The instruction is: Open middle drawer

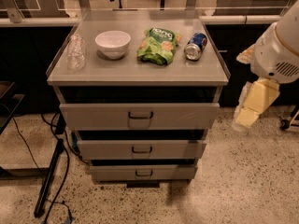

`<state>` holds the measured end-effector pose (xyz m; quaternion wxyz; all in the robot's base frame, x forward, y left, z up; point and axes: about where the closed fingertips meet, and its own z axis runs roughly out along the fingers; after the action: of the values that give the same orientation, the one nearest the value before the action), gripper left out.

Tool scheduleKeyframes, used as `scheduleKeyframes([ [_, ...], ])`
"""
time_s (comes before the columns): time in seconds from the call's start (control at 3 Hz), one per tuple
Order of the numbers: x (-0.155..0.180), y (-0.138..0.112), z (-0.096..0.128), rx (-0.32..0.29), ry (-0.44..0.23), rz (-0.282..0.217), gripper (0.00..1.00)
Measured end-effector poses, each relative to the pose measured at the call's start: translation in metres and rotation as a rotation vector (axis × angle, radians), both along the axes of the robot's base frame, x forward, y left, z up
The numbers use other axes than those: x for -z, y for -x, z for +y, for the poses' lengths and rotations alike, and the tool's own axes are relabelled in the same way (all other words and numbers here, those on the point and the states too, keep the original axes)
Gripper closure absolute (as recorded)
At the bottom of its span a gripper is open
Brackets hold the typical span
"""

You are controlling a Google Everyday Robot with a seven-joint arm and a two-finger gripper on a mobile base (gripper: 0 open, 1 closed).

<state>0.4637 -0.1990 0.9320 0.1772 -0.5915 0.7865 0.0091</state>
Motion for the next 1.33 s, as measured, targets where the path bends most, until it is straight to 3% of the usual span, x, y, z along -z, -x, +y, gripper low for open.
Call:
scheduleKeyframes([
  [0.33, 0.024, 0.011, 0.016, -0.023, -0.001, -0.006, 0.0],
  [0.67, 0.065, 0.019, 0.042, -0.062, 0.002, 0.024, 0.0],
  [1.0, 0.065, 0.019, 0.042, -0.062, 0.002, 0.024, 0.0],
  [1.33, 0.087, 0.029, 0.051, -0.066, 0.006, 0.045, 0.0],
])
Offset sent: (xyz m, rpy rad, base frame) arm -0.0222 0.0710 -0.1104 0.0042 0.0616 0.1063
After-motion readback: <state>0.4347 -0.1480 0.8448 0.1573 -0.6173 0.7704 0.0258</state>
